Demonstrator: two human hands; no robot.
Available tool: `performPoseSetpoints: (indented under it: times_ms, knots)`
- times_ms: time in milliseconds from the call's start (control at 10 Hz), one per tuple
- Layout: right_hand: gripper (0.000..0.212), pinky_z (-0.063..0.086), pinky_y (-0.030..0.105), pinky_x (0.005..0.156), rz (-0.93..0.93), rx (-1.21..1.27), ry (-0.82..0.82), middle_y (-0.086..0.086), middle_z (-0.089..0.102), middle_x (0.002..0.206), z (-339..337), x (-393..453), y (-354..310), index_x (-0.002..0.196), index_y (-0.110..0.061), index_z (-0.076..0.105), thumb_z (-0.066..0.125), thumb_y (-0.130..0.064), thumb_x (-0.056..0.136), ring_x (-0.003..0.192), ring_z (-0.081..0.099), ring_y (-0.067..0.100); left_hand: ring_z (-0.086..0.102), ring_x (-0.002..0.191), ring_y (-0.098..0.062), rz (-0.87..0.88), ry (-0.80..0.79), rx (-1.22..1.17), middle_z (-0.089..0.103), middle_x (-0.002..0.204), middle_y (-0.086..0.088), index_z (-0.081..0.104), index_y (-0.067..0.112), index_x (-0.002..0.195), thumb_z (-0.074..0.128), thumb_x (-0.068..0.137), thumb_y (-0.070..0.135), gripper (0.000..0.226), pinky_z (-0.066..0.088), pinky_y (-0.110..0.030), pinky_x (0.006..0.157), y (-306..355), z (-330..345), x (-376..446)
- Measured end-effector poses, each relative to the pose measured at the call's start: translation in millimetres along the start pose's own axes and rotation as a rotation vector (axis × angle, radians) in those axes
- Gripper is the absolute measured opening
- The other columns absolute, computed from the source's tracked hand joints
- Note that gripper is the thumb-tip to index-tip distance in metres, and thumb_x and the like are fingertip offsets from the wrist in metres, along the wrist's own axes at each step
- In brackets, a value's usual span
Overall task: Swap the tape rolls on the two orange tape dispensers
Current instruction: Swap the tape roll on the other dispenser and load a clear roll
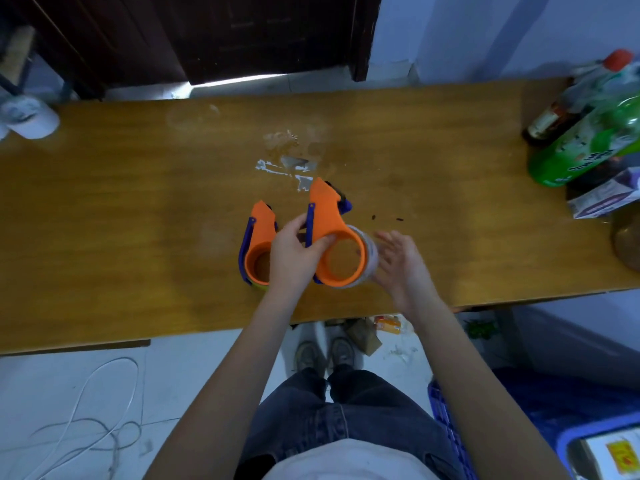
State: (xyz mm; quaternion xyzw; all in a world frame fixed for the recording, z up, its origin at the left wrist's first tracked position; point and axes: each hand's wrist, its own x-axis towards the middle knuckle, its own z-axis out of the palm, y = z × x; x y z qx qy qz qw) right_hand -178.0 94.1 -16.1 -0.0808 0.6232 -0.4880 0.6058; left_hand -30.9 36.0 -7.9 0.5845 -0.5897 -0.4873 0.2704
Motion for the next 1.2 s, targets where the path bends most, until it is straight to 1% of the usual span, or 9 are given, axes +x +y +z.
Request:
performPoseSetpoints:
  times_ms: [100, 200, 300, 400, 600, 800, 900, 1100, 1200]
  knots:
    - [0.046, 0.050, 0.039, 0.093, -0.159, -0.539, -0.042, 0.001, 0.058, 0.120, 0.3, 2.6, -2.7, 0.125, -0.017, 0.054, 0.062, -0.038, 0.085, 0.110, 0.057, 0.019, 0.058, 0.108, -0.021, -0.005, -0.017, 0.171, 0.063, 0.122, -0.003, 0.053, 0.015, 0.131, 0.072, 0.079, 0.029, 0.057, 0.049, -0.038, 0.090, -14.5, 4.5, 11.8]
    - [0.044, 0.052, 0.040, 0.089, -0.272, -0.907, -0.011, 0.005, 0.062, 0.118, 10.4, 12.3, 4.8, 0.124, -0.012, 0.058, 0.066, -0.024, 0.082, 0.104, 0.060, 0.023, 0.059, 0.106, -0.026, -0.016, -0.011, 0.299, 0.064, 0.117, -0.006, 0.055, 0.014, 0.126, 0.070, 0.080, 0.030, 0.051, 0.050, -0.040, 0.086, -19.6, 13.0, 16.9]
    - [0.027, 0.053, 0.042, 0.081, -0.393, -1.076, 0.067, 0.014, 0.070, 0.103, 22.4, 22.0, 6.6, 0.109, -0.011, 0.066, 0.056, -0.016, 0.085, 0.095, 0.063, 0.030, 0.061, 0.100, -0.030, -0.006, 0.045, 0.434, 0.065, 0.111, -0.009, 0.053, 0.010, 0.122, 0.068, 0.082, 0.030, 0.048, 0.049, -0.038, 0.076, -27.1, 17.2, 24.0]
    - [0.027, 0.050, 0.037, 0.072, -0.426, -1.153, 0.142, 0.015, 0.069, 0.098, 27.7, 34.4, 12.4, 0.108, -0.016, 0.069, 0.052, -0.017, 0.087, 0.092, 0.062, 0.032, 0.063, 0.098, -0.032, -0.023, 0.050, 0.543, 0.066, 0.110, -0.012, 0.045, 0.006, 0.128, 0.068, 0.081, 0.031, 0.058, 0.052, -0.041, 0.073, -29.5, 18.6, 30.5]
    - [0.030, 0.037, 0.031, 0.070, -0.431, -1.204, 0.166, 0.019, 0.057, 0.099, 29.3, 54.4, 34.4, 0.112, -0.015, 0.066, 0.049, -0.013, 0.087, 0.096, 0.054, 0.035, 0.064, 0.096, -0.032, -0.047, 0.056, 0.657, 0.066, 0.104, -0.013, 0.048, 0.008, 0.118, 0.068, 0.082, 0.024, 0.044, 0.052, -0.040, 0.072, -27.7, 22.5, 39.2]
    - [0.030, 0.042, 0.032, 0.074, -0.402, -1.209, 0.193, 0.017, 0.056, 0.103, 30.3, 61.2, 38.2, 0.113, -0.012, 0.065, 0.048, -0.014, 0.089, 0.095, 0.056, 0.033, 0.064, 0.098, -0.033, -0.085, 0.018, 0.751, 0.065, 0.107, -0.013, 0.047, 0.007, 0.115, 0.067, 0.083, 0.023, 0.041, 0.050, -0.040, 0.071, -24.3, 28.7, 46.4]
    - [0.028, 0.042, 0.032, 0.070, -0.405, -1.194, 0.187, 0.018, 0.056, 0.099, 28.6, 63.9, 38.6, 0.110, -0.011, 0.066, 0.049, -0.013, 0.088, 0.089, 0.057, 0.034, 0.065, 0.096, -0.033, -0.079, 0.017, 0.766, 0.066, 0.106, -0.014, 0.047, 0.006, 0.115, 0.066, 0.083, 0.023, 0.041, 0.051, -0.039, 0.070, -24.9, 30.0, 47.2]
    - [0.029, 0.044, 0.033, 0.075, -0.382, -1.220, 0.184, 0.019, 0.057, 0.104, 28.2, 63.6, 36.0, 0.112, -0.008, 0.065, 0.049, -0.012, 0.088, 0.094, 0.058, 0.035, 0.065, 0.097, -0.032, -0.075, 0.011, 0.790, 0.066, 0.106, -0.014, 0.049, 0.005, 0.110, 0.065, 0.085, 0.022, 0.034, 0.050, -0.039, 0.072, -23.3, 33.5, 44.6]
    - [0.031, 0.045, 0.036, 0.082, -0.325, -1.263, 0.155, 0.020, 0.056, 0.110, 27.9, 64.4, 35.6, 0.114, -0.007, 0.060, 0.051, -0.021, 0.089, 0.102, 0.056, 0.037, 0.065, 0.096, -0.031, -0.075, -0.004, 0.792, 0.065, 0.106, -0.013, 0.049, 0.005, 0.110, 0.064, 0.086, 0.023, 0.033, 0.050, -0.037, 0.069, -22.0, 33.9, 42.7]
